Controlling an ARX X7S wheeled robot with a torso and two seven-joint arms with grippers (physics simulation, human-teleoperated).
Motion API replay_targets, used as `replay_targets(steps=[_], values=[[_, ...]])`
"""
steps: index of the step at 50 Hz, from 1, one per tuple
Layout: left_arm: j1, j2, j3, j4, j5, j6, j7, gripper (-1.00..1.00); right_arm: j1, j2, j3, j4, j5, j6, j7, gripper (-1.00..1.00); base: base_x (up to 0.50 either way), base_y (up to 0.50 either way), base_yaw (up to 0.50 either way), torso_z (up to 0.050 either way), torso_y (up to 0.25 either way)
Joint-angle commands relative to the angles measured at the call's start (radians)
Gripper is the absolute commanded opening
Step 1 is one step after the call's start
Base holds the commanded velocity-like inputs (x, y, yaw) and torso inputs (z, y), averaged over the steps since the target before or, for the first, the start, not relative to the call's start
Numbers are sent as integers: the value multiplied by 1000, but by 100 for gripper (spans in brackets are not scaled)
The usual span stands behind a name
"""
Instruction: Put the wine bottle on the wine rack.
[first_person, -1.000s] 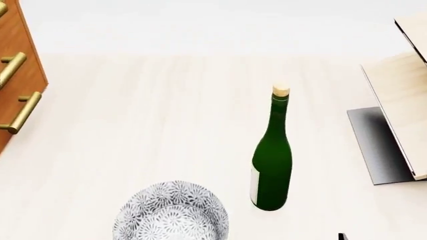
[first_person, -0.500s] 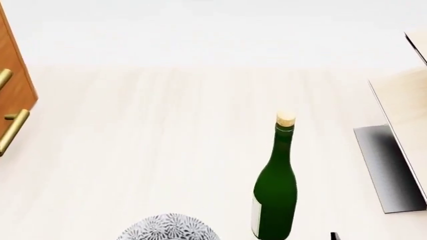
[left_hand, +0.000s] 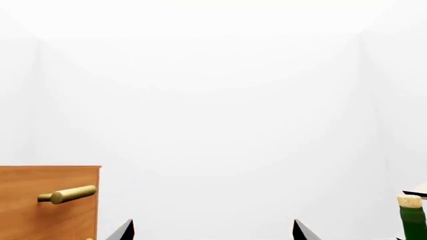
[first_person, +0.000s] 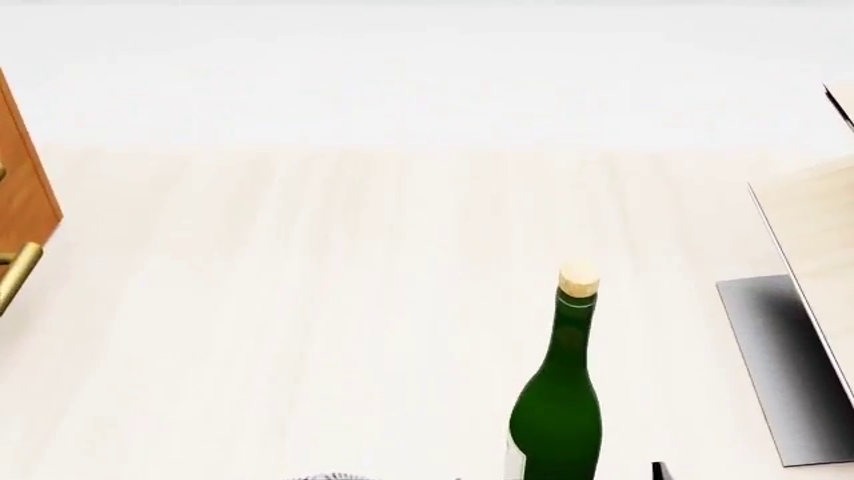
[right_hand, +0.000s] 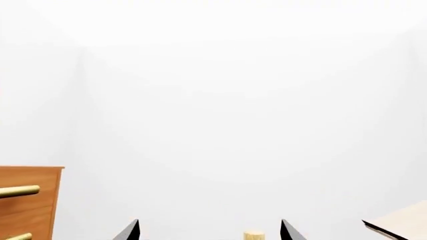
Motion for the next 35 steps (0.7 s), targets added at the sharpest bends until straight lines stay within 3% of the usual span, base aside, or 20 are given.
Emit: replay_targets(steps=[1,35], values=[[-2,-5,6,-2,1,0,-7,100,2,13,-10,1,22,7,-4,100,0,0,0,0,0],[-7,-22,19,-8,2,0,-28,100,2,33,-26,5,25,-5,8,100,0,-67,0,0,0]])
